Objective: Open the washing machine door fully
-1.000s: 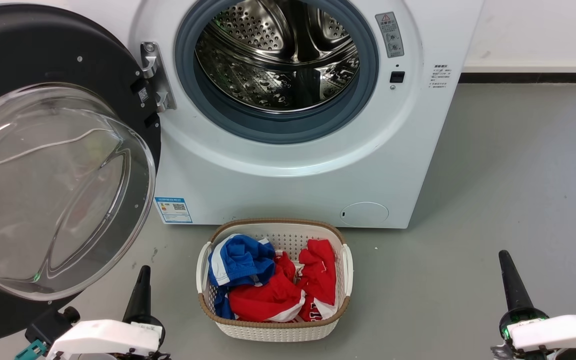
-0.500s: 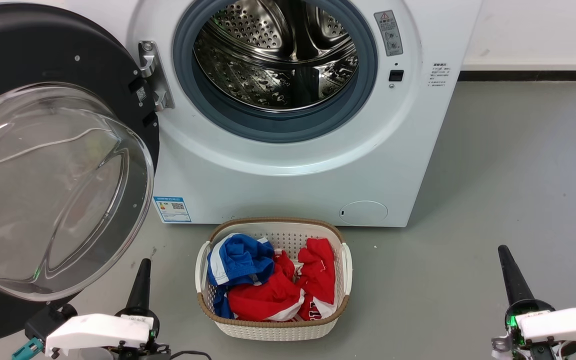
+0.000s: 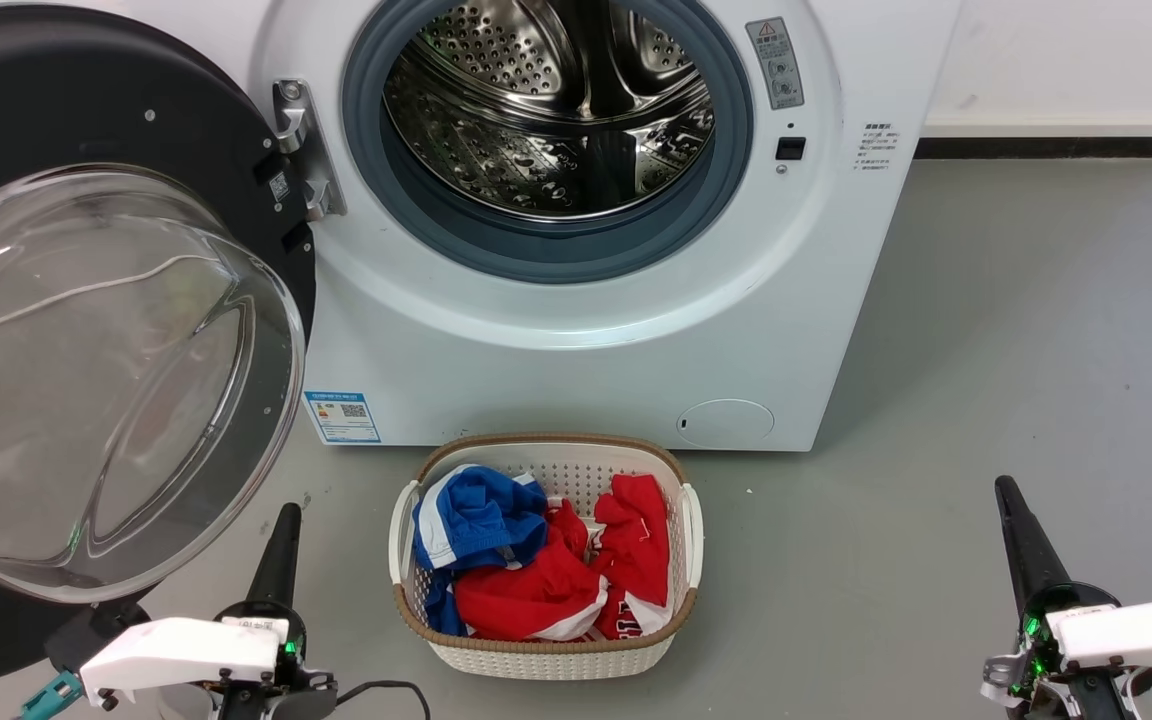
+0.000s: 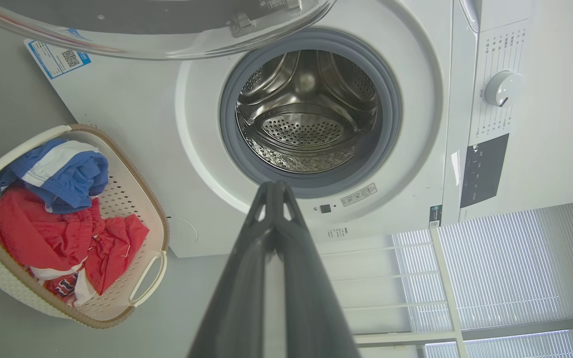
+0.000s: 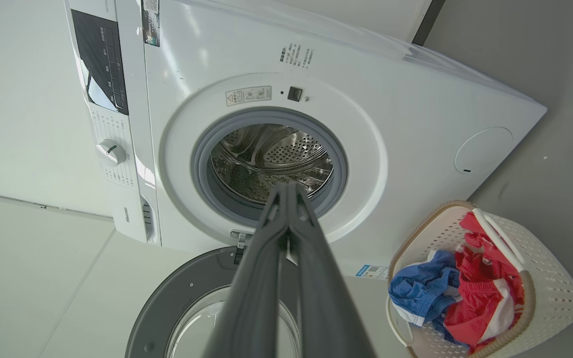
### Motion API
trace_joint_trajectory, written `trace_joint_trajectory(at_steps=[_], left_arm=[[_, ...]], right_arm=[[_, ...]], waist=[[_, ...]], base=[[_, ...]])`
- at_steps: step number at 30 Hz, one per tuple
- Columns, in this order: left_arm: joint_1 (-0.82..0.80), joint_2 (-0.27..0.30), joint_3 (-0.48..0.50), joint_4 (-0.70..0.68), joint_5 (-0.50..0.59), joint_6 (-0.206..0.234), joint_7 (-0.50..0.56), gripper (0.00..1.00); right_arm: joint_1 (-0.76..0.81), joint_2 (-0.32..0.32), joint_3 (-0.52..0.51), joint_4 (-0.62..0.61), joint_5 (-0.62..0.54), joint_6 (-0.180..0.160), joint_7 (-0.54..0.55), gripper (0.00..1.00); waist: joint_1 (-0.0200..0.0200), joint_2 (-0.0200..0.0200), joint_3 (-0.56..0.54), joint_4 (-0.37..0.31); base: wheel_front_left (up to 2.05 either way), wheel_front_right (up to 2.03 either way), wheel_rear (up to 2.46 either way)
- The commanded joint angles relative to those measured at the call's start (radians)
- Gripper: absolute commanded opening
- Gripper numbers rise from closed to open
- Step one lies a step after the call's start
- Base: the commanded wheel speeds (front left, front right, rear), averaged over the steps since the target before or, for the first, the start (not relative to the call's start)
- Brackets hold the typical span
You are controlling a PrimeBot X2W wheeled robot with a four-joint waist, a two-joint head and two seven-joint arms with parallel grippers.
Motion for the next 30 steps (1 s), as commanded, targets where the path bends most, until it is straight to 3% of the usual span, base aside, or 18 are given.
trace_joint_trajectory(at_steps=[1,30], left_arm=[[-0.023,0.0,0.004,-0.002,-0.024,-0.008,0.006,0.0],[-0.056,0.0,0.026,0.019,-0.256,-0.027,0.067,0.0]], right_arm=[[-0.021,-0.004,-0.004,0.003,0.024,0.0,0.007,0.0],[-0.07,0.004,-0.022,0.042,0.244,0.0,0.07,0.0]], waist=[[0.0,0.0,0.0,0.0],[0.0,0.0,0.008,-0.006]], base=[[0.0,0.0,0.0],[0.0,0.0,0.0]])
